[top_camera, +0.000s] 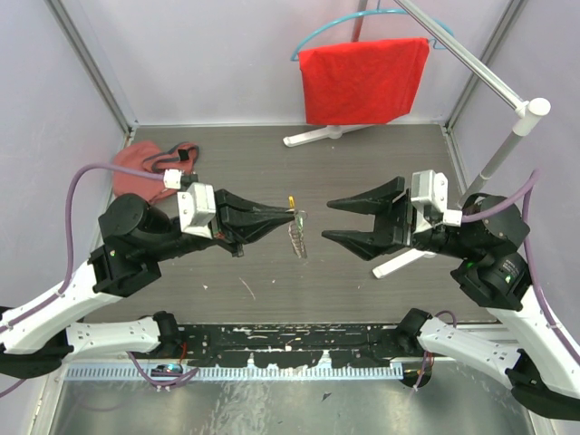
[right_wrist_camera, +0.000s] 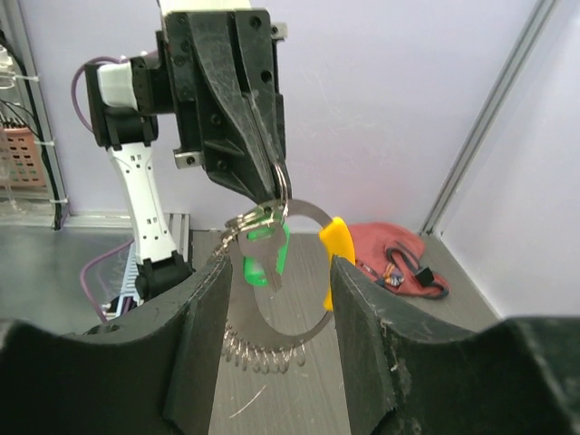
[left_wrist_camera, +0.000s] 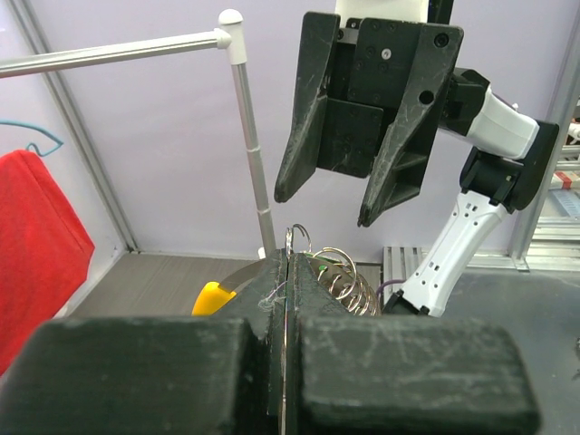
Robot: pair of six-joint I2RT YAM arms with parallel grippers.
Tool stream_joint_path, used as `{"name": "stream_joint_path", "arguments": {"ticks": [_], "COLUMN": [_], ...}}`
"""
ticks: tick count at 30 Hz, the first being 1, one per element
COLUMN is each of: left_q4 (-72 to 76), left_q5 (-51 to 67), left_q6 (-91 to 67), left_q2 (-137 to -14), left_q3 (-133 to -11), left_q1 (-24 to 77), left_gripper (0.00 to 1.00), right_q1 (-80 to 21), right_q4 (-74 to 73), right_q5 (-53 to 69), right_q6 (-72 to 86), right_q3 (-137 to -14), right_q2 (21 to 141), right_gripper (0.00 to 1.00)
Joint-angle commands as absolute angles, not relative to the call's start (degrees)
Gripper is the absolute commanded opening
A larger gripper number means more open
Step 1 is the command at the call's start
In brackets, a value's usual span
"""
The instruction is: Put the keys on the keyring
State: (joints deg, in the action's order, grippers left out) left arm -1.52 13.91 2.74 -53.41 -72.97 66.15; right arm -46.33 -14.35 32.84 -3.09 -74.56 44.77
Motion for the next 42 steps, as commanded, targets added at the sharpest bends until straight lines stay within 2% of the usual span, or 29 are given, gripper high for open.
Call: {"name": "stream_joint_path", "arguments": {"ticks": [1, 12, 25, 31, 42], "left_q4": [-0.6, -2.9, -5.2, -6.3, -6.9], "left_q5": [15.8, 19.1, 18.5, 19.3, 19.7], "left_q6": [2.1, 1.6, 1.9, 1.8, 2.0], "left_q2": [-53.2, -54.1, -54.6, -54.9, -55.2], "left_q3": [-74.8, -76.4, -77.1, -77.8, -78.4], "left_q1": [66.4, 66.4, 66.4, 66.4, 66.4], "left_gripper": [0.0, 0.0, 0.0, 0.0, 0.0], "right_q1": [-46.2, -46.2, -46.3, -46.2, -46.2], "right_q4": [-7.0, -6.1, -6.3, -6.8, -9.1], "right_q5": [36.9, 42.3, 43.9, 43.4, 45.6], "right_q6": [-4.7, -4.0, -2.6, -1.9, -2.5], "right_q3": [-75.8, -79.8, -80.3, -81.1, -81.6], "right_q2": [45.9, 51.1, 49.5, 50.7, 53.2], "right_gripper": [0.52, 0.49, 0.49, 0.39, 0.38]}}
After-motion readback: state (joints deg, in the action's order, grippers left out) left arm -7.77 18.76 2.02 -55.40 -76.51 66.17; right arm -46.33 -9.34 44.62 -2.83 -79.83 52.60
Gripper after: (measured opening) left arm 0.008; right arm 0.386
